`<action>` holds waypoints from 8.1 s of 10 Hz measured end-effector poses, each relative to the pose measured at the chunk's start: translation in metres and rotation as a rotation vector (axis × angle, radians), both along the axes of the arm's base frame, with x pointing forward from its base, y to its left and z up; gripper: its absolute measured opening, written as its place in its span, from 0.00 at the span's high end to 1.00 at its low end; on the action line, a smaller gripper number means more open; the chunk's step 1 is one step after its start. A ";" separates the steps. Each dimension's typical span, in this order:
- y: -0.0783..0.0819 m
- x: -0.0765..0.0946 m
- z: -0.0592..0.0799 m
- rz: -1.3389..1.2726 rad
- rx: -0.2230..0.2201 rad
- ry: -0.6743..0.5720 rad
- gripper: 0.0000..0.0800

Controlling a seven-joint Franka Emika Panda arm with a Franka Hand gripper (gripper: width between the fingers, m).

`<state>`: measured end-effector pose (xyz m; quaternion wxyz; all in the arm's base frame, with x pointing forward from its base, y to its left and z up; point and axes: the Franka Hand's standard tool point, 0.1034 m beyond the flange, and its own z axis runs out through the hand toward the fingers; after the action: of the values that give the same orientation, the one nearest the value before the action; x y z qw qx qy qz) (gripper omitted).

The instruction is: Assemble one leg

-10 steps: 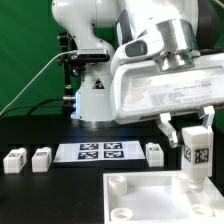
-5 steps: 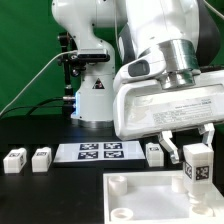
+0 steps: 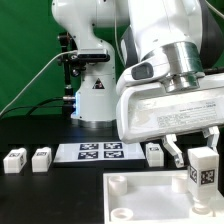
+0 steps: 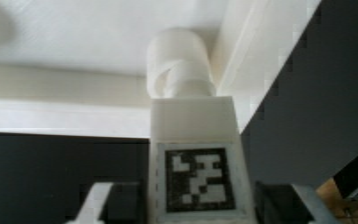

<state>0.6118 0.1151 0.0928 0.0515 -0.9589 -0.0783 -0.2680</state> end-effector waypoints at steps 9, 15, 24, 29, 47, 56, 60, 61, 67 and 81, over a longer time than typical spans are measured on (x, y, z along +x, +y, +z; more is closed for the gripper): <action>0.000 -0.006 -0.018 -0.004 0.000 0.005 0.63; 0.000 -0.007 -0.018 -0.030 -0.002 -0.008 0.33; -0.001 -0.005 -0.005 -0.020 -0.001 0.064 0.19; 0.011 0.005 0.027 0.000 0.018 0.534 0.19; -0.004 0.016 -0.011 -0.134 0.012 0.664 0.64; 0.002 0.023 -0.014 -1.500 0.388 0.659 0.63; 0.003 0.023 -0.015 -1.527 0.403 0.666 0.36; 0.003 0.023 -0.015 -1.493 0.395 0.666 0.36; 0.009 0.019 -0.017 -0.747 0.188 0.649 0.19; 0.001 0.023 -0.019 -0.959 0.205 0.626 0.63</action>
Offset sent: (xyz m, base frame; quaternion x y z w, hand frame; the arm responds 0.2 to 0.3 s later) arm -0.0069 -0.0048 -0.0121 -0.0116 -0.0230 -0.0053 0.9997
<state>0.6346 0.1165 0.0734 0.0377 -0.9109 0.4099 0.0287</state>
